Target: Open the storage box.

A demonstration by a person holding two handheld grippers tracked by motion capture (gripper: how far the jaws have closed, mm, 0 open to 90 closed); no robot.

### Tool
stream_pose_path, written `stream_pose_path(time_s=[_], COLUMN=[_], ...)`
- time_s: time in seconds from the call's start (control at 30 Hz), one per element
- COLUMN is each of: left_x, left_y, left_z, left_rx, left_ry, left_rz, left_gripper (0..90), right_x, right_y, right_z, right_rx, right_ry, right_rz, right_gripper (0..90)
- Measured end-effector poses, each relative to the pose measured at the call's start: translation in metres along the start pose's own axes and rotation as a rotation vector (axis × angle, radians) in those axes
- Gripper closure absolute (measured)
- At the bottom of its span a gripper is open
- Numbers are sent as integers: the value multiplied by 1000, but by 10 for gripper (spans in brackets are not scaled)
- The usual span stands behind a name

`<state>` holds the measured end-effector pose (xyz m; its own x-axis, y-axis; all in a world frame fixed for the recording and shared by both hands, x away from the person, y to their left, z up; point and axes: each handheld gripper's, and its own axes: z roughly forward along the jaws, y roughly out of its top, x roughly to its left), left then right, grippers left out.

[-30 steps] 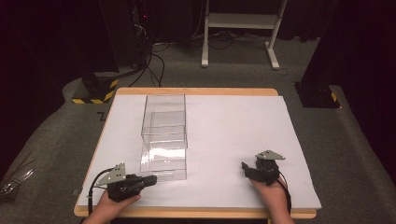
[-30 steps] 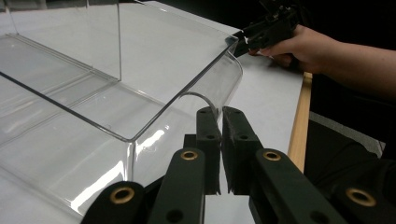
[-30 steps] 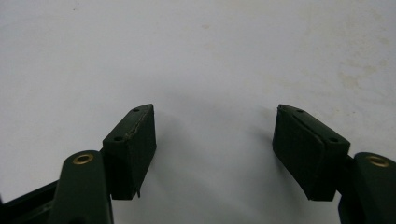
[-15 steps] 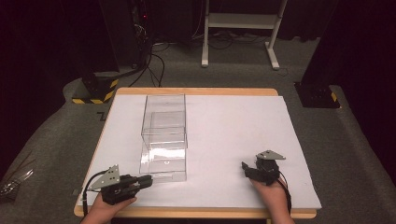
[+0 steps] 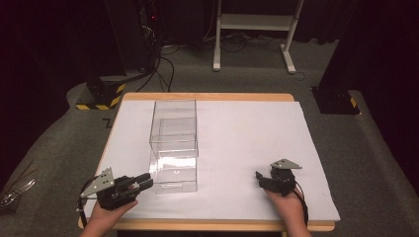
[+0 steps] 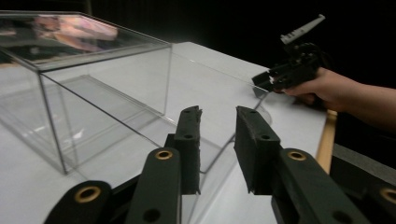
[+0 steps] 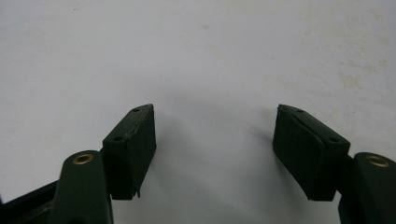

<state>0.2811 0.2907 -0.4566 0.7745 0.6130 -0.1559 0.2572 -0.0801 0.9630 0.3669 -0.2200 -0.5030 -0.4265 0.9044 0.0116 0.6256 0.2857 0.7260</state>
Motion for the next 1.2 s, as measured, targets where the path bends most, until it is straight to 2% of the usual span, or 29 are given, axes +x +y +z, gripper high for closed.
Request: stream_pose_path(time_s=[0.1,0.13,0.17,0.3,0.37,0.57,0.6,0.63,0.67,0.73,0.87,0.93,0.97,1.0,1.03,1.07,1.1,1.13,1.2], left_x=[4,8,8,24,32,49,52,53,56,59,65,68,68,69,69,71,71,72,74], left_y=[1,0,0,-6,-10,-19,-21,-23,-25,-28,-35,-37,-37,-37,-37,-37,-37,-37,-37], left_z=[-2,-3,-3,-6,-8,-14,-14,-11,-11,-8,-3,3,3,4,4,9,9,12,11], left_rx=[-8,-5,-5,9,13,53,66,52,80,108,240,314,314,366,366,435,435,460,458], left_ry=[74,128,128,248,287,419,452,475,504,534,610,635,635,645,645,643,643,642,633], left_rz=[8,17,17,5,-16,-33,-36,-71,-74,-79,-71,-83,-83,-43,-43,-39,-39,-54,-79], left_gripper=[633,603,589,553,545,488,481,462,452,443,417,386,373,371,367,349,325,325,317], right_x=[0,0,0,0,0,0,0,0,0,0,0,0,0,0,0,1,1,1,1], right_y=[0,0,0,0,0,0,0,0,0,0,0,0,0,0,0,0,0,0,0], right_z=[0,0,0,0,0,0,0,0,0,0,0,0,0,0,0,0,0,0,0], right_rx=[-1,-1,-1,1,1,1,1,1,1,1,1,0,0,1,1,0,0,0,0], right_ry=[1,0,0,0,0,-1,-1,-1,-1,-1,-1,-2,-2,-2,-2,-2,-2,-3,-4], right_rz=[-1,-2,-2,-1,-1,-1,-1,-2,-2,-2,-1,-2,-2,-2,-2,-2,-2,-5,-6], right_gripper=[303,303,303,303,303,303,303,303,303,303,303,303,303,303,303,303,303,303,303])
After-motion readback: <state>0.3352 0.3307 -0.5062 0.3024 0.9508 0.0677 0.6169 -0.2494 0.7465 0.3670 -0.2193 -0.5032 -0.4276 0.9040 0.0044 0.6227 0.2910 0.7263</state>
